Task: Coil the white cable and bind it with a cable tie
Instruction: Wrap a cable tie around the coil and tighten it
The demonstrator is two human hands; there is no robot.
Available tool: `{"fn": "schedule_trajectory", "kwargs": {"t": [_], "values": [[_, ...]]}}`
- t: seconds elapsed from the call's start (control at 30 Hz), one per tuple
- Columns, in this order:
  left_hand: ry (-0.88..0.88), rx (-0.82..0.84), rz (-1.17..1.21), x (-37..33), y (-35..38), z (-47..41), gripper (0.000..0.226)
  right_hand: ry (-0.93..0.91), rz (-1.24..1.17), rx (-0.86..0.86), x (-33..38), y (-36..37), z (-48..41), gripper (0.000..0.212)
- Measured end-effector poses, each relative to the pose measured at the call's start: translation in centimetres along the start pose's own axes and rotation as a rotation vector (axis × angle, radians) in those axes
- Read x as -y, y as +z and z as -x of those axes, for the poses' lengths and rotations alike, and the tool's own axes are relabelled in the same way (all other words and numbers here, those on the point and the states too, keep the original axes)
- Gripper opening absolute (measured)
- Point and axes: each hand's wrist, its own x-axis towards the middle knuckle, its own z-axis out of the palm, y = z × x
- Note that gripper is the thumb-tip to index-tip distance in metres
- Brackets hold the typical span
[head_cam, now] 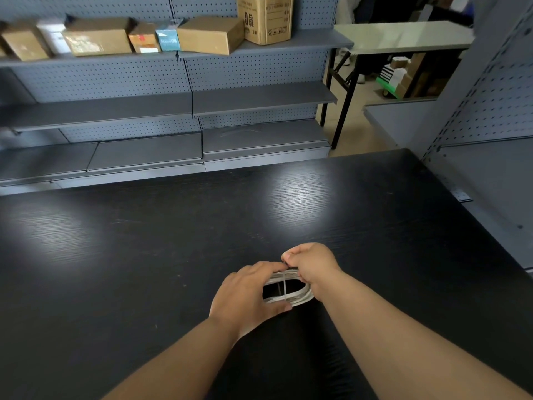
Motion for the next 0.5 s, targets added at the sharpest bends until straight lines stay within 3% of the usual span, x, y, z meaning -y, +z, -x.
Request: {"fn": "schedule_trajectory", "kwargs": {"t": [0.5], "values": [[-0.012,-0.006,0.025,0.02,-0.02,0.02,0.053,-0.084,0.01,-0.065,0.02,0.69,0.45,0.014]]}}
